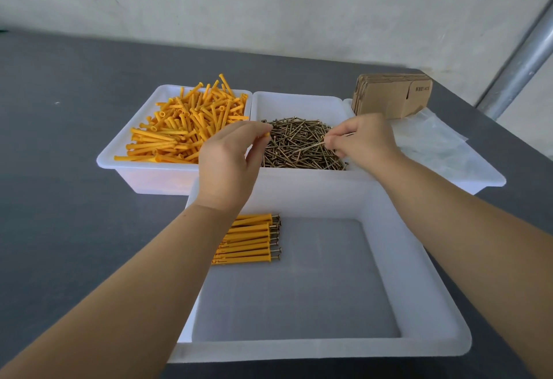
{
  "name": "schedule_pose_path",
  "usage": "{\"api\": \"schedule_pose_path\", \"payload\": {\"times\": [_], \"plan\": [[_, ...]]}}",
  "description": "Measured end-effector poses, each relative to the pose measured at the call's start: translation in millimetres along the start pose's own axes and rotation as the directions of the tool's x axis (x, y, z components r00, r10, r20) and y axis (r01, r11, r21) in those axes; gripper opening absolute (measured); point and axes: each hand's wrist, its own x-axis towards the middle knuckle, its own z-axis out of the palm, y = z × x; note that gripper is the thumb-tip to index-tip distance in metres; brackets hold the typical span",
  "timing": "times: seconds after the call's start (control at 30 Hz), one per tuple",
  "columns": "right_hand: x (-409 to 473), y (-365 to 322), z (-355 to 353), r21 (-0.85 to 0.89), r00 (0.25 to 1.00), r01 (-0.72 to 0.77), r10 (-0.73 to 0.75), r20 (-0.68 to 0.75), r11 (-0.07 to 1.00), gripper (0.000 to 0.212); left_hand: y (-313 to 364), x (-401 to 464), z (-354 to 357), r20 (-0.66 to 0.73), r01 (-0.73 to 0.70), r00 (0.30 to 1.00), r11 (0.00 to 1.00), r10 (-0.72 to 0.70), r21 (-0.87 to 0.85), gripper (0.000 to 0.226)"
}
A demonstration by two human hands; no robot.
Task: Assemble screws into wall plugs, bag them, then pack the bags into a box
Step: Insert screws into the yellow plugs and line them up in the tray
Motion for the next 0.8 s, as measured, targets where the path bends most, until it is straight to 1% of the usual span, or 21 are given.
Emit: {"api": "schedule_pose_path", "payload": {"times": [0.07,0.1,0.13,0.2,0.27,0.3,0.43,0.5,0.57,0.67,0.7,0.8], "plan": [[-11,-3,-5,0.180,1.000,0.008,-0.004,-0.023,0.984,0.011,5,-1,1,0.013,-0.035,0.999,0.999,0.036,-0.037,0.013],[-16,-4,-7,0.268,1.000,0.004,0.003,-0.025,0.963,0.011,7,-2,2,0.027,-0.028,0.999,0.996,0.031,-0.090,0.013],[-21,-5,-8,0.333,0.999,0.000,0.011,-0.030,0.943,0.010,11,-3,3,0.046,0.001,0.999,0.987,0.006,-0.158,0.013],[-31,-4,-8,0.409,0.998,-0.005,0.029,-0.052,0.913,0.012,16,-5,5,0.098,0.097,0.993,0.955,-0.072,-0.279,0.011],[-39,1,-6,0.478,0.997,-0.022,0.058,-0.060,0.878,0.011,18,-8,6,0.149,0.171,0.981,0.925,-0.127,-0.339,0.010],[-42,4,-3,0.519,0.996,-0.039,0.076,-0.051,0.854,0.009,19,-8,6,0.169,0.196,0.975,0.918,-0.145,-0.345,0.013],[-50,17,9,0.640,0.987,-0.131,0.162,0.009,0.757,0.006,19,-11,5,0.254,0.260,0.950,0.915,-0.184,-0.309,0.032],[-49,20,9,0.685,0.985,-0.145,0.169,0.033,0.714,0.006,16,-11,4,0.280,0.252,0.943,0.935,-0.179,-0.252,0.035],[-49,22,8,0.705,0.988,-0.137,0.148,0.047,0.696,0.007,13,-11,5,0.311,0.230,0.936,0.957,-0.167,-0.178,0.032],[-52,24,6,0.700,0.994,-0.105,0.076,0.073,0.706,0.017,12,-10,7,0.312,0.142,0.944,0.986,-0.108,-0.087,0.013],[-53,24,6,0.691,0.996,-0.081,0.040,0.075,0.718,0.020,12,-10,8,0.308,0.133,0.945,0.989,-0.107,-0.064,0.011],[-56,24,8,0.659,0.998,-0.007,-0.039,0.055,0.752,0.026,8,-13,12,0.332,0.182,0.927,0.983,-0.175,0.010,0.017]]}}
